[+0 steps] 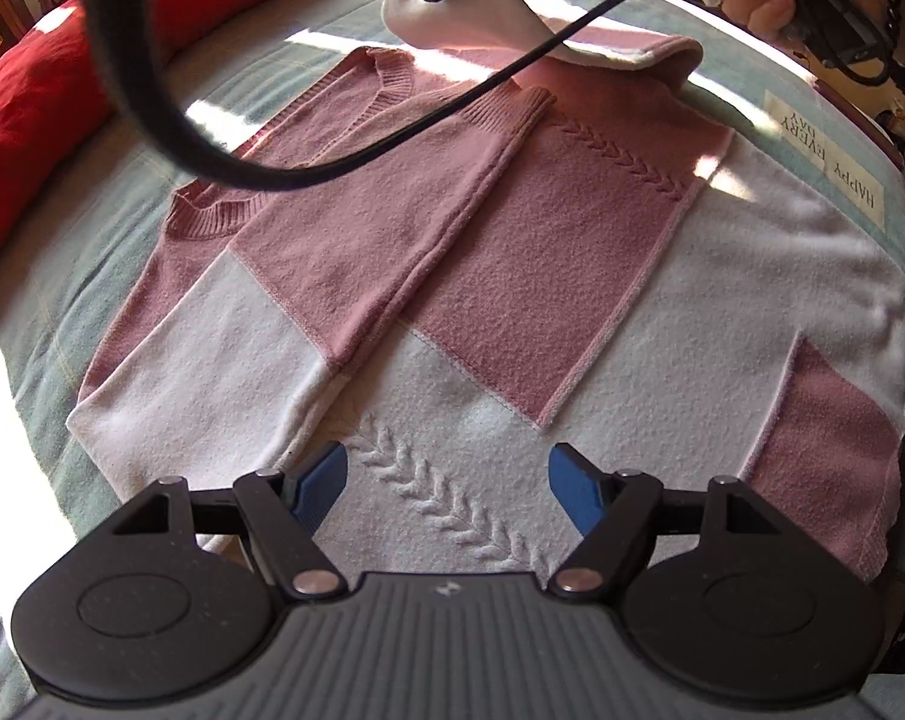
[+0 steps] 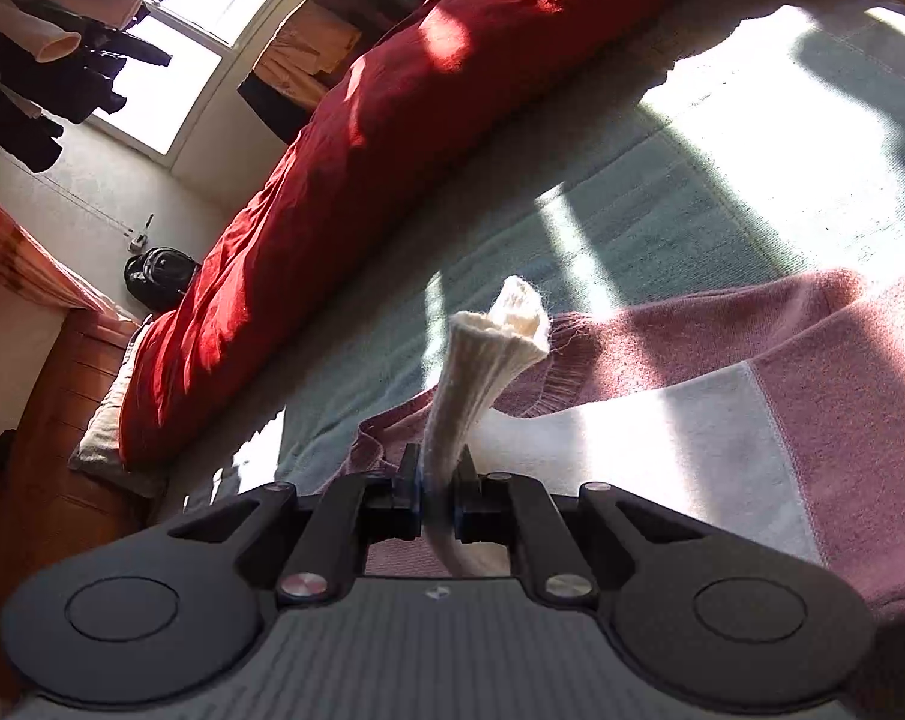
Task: Fold clothes
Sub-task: 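Carry the white sleeve toward the collar with the right gripper, then lay the white cuff near the collar and open the right gripper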
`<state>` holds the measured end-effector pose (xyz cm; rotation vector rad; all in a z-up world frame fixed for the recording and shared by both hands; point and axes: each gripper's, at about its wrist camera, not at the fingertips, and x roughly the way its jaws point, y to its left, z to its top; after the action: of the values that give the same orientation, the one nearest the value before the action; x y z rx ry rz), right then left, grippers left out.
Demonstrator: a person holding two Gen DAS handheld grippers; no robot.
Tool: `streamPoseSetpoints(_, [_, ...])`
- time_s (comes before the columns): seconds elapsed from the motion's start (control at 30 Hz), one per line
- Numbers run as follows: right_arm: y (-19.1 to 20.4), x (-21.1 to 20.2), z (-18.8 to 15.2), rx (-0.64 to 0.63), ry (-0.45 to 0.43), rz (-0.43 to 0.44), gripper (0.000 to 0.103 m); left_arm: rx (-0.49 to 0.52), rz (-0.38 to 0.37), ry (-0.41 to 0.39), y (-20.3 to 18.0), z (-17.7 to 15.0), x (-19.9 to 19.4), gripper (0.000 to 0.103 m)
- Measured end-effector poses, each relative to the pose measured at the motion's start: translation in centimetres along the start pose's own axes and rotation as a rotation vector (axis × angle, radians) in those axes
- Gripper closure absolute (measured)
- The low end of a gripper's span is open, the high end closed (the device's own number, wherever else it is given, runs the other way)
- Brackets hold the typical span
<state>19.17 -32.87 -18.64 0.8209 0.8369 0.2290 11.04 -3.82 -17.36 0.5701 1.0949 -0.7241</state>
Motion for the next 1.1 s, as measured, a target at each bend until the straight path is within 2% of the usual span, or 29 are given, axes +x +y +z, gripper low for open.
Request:
streamPoseSetpoints(0.47, [4.7, 4.4, -1.9, -0.077, 0.06, 0.057, 0.092, -0.046, -0.005, 0.007, 1.3, -1.9, -0.4, 0.028])
streamPoseSetpoints(0.63, [6.6, 5.7, -3.2, -0.216, 0.093, -0.012, 0.092, -0.058, -0.007, 0.011, 1.5, -2.4, -0.4, 0.028])
streamPoseSetpoints(1.1, [9.5, 9.4, -7.8, -0.524, 0.181, -0.129, 0.091, -0.082, -0.017, 0.017, 1.8, -3.1, -0.1, 0.028])
